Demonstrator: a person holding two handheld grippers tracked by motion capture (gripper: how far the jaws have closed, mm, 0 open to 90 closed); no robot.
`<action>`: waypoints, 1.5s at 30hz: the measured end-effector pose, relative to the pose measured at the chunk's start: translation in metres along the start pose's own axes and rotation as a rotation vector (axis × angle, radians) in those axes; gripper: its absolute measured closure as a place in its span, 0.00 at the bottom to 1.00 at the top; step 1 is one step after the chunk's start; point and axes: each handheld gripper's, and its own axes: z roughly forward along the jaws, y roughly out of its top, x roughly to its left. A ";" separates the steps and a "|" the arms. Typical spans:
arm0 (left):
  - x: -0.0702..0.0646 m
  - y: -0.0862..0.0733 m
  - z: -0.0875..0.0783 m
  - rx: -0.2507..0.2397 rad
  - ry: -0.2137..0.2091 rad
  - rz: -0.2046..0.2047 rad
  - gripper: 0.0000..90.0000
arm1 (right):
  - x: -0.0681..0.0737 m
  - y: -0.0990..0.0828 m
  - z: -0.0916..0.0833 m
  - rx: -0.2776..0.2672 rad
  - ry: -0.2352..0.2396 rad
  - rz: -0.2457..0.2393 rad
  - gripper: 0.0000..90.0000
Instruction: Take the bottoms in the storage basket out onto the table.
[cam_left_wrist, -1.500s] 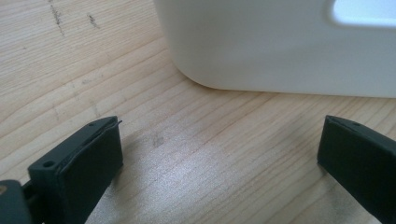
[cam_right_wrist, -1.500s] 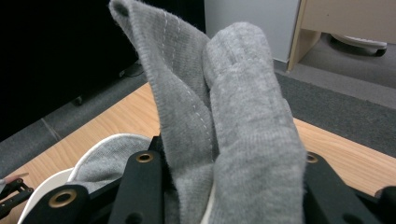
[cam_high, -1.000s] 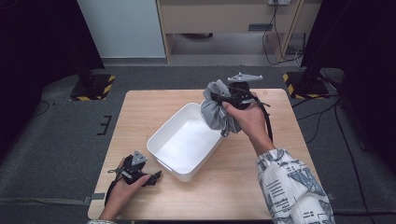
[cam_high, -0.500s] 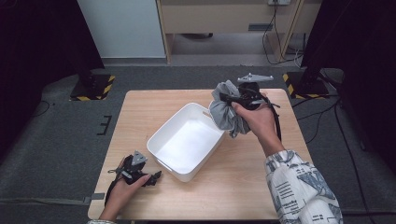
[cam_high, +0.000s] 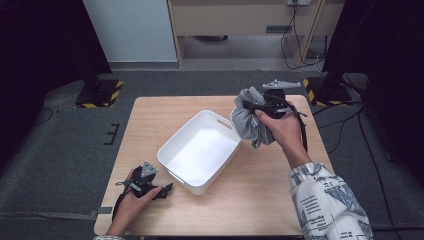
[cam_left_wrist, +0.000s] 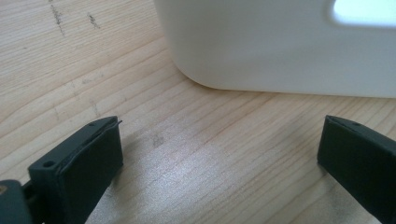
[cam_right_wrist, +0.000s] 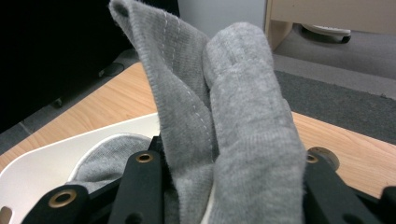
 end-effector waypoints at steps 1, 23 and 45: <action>0.000 0.000 0.000 0.000 0.000 0.000 0.00 | -0.002 -0.001 -0.001 -0.002 -0.002 0.001 0.68; -0.001 -0.001 -0.001 -0.002 0.000 -0.001 0.00 | -0.025 -0.015 -0.015 -0.001 -0.032 0.019 0.68; -0.001 -0.001 -0.001 -0.002 0.000 -0.001 0.00 | -0.060 -0.052 -0.026 0.019 -0.090 0.065 0.68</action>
